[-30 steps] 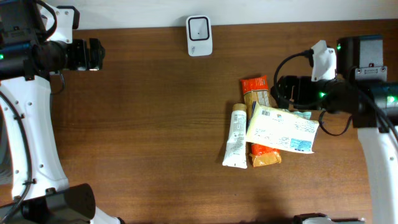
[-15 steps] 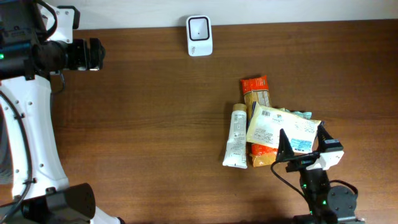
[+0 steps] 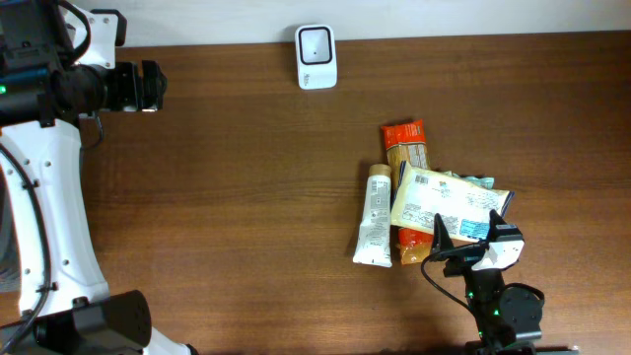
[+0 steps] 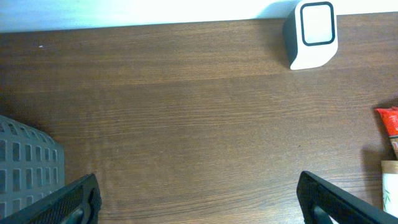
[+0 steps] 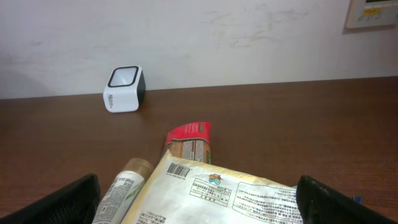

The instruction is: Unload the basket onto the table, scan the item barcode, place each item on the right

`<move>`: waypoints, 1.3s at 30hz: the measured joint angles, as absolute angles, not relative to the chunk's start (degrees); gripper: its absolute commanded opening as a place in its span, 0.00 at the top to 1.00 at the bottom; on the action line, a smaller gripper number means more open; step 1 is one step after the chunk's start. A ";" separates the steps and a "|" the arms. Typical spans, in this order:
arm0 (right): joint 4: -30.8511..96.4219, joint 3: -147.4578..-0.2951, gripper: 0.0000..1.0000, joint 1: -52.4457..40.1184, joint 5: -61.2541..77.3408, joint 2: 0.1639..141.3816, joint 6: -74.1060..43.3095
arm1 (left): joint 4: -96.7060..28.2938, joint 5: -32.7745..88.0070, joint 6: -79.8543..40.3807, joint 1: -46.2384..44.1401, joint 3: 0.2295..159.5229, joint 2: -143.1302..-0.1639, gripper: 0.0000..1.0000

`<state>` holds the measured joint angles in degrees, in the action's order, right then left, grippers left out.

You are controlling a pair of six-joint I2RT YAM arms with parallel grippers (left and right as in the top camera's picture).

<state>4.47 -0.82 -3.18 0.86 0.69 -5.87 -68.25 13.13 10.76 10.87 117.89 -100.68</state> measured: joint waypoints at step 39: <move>4.34 -0.73 0.01 -3.18 0.84 0.64 -5.87 | -4.32 0.58 23.22 -0.16 0.64 -0.95 0.01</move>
<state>4.34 -0.73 -3.18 0.84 0.64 -5.87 -4.32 0.58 23.22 -0.16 0.64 -0.95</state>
